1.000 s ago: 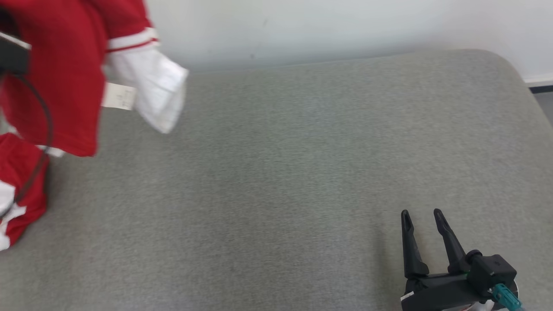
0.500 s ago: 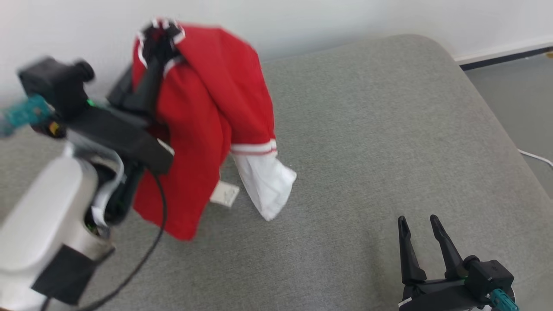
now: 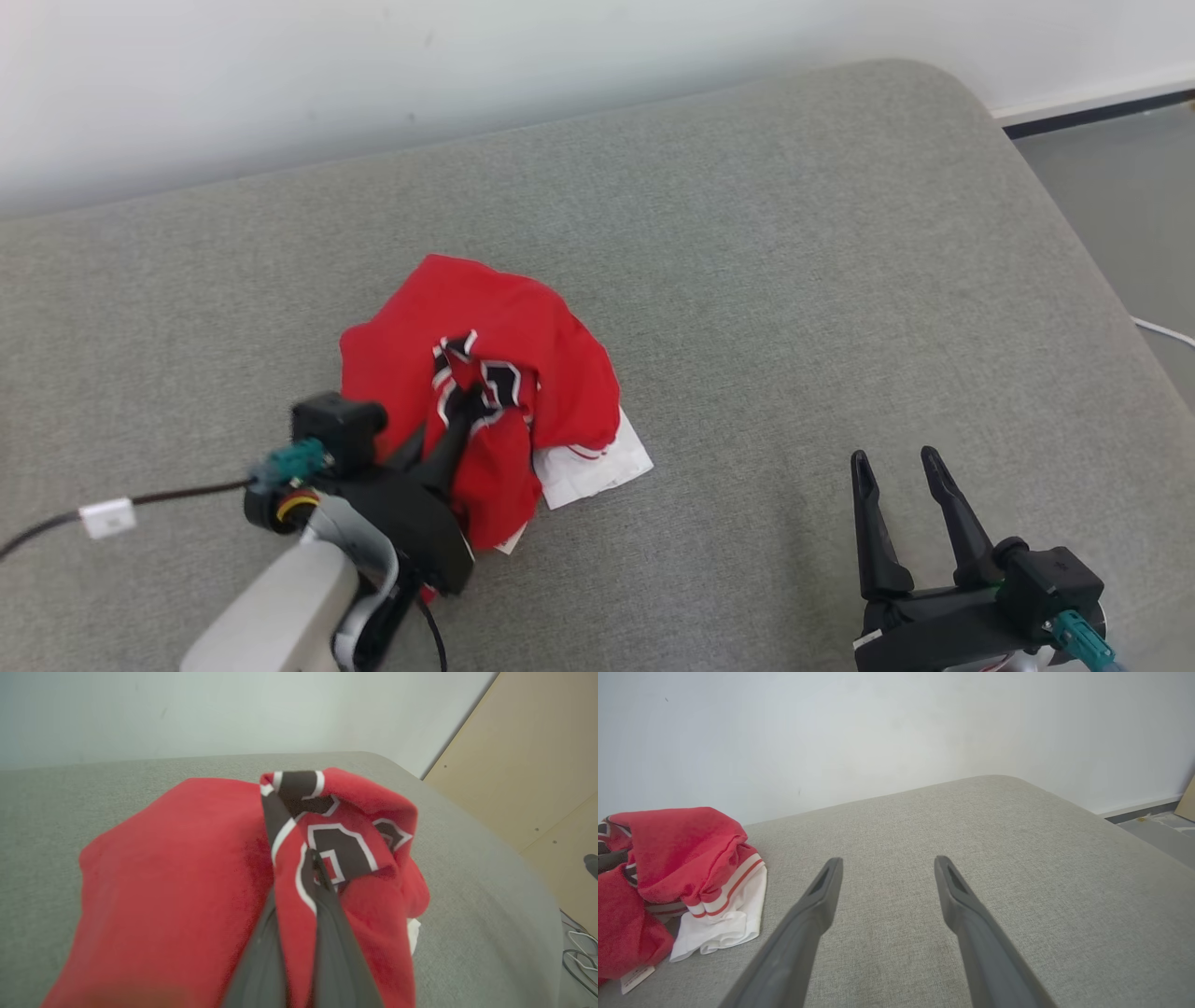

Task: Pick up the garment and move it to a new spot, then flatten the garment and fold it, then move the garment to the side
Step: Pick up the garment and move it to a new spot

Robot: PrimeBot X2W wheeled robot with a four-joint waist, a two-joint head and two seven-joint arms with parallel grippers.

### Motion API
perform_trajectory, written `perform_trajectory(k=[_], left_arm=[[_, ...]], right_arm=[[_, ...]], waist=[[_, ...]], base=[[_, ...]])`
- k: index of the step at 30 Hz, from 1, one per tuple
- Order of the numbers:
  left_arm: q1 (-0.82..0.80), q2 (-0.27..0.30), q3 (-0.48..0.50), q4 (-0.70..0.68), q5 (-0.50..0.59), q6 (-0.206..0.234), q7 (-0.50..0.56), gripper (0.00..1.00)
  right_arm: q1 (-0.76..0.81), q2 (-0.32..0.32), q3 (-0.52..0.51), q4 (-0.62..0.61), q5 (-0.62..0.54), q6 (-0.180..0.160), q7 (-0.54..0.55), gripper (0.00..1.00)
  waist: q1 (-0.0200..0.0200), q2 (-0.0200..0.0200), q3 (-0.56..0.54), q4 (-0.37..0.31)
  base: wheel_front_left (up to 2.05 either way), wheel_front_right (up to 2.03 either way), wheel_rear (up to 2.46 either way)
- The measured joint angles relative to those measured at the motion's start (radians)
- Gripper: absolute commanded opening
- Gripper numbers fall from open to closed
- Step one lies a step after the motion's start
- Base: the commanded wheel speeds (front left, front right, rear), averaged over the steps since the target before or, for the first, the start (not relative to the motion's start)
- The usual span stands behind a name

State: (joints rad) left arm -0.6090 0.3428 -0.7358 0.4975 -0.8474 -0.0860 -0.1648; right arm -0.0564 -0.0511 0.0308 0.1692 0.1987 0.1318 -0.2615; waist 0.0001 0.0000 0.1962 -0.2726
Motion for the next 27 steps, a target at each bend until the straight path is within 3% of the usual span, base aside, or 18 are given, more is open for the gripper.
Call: perform_trajectory(k=[1,2,3,12,18,22,27], left_arm=[[0.006,-0.010,-0.011,0.017,0.004,-0.002,-0.005,0.18],[0.009,-0.018,-0.020,0.036,0.011,-0.005,-0.015,0.72],[0.010,-0.024,-0.027,0.052,0.013,-0.011,-0.021,1.00],[-0.019,-0.066,-0.009,0.056,0.022,-0.028,-0.081,1.00],[-0.019,-0.041,0.038,0.004,0.045,-0.009,-0.094,1.00],[0.004,-0.015,0.120,-0.059,0.074,0.021,-0.095,1.00],[0.126,0.004,0.335,-0.239,0.238,0.069,-0.098,1.00]], right_arm=[[-0.001,0.000,0.000,-0.001,-0.004,0.000,0.000,1.00],[-0.001,0.000,-0.001,-0.001,-0.007,0.000,0.000,1.00],[-0.001,0.000,0.001,-0.002,-0.008,0.000,0.000,1.00],[0.012,0.000,-0.010,-0.008,-0.021,0.000,0.000,1.00],[0.018,0.000,-0.014,-0.004,-0.024,0.000,0.000,1.00],[0.018,0.000,-0.012,-0.006,-0.025,0.000,0.000,1.00],[0.022,0.000,-0.014,-0.018,-0.034,0.000,0.000,1.00]], waist=[[0.0000,0.0000,-0.002,0.005],[0.0000,0.0000,-0.004,0.010],[0.0000,-0.0001,-0.006,0.015],[0.0000,0.0000,-0.035,0.074],[-0.0001,0.0000,-0.057,0.121],[-0.0001,0.0000,-0.068,0.141],[-0.0001,-0.0001,-0.084,0.164]], base=[[0.00,0.00,0.00],[0.00,0.00,0.00],[0.00,0.00,0.00],[0.00,0.00,0.00],[0.00,0.00,0.00],[0.00,0.00,0.00],[0.00,0.00,0.00]])
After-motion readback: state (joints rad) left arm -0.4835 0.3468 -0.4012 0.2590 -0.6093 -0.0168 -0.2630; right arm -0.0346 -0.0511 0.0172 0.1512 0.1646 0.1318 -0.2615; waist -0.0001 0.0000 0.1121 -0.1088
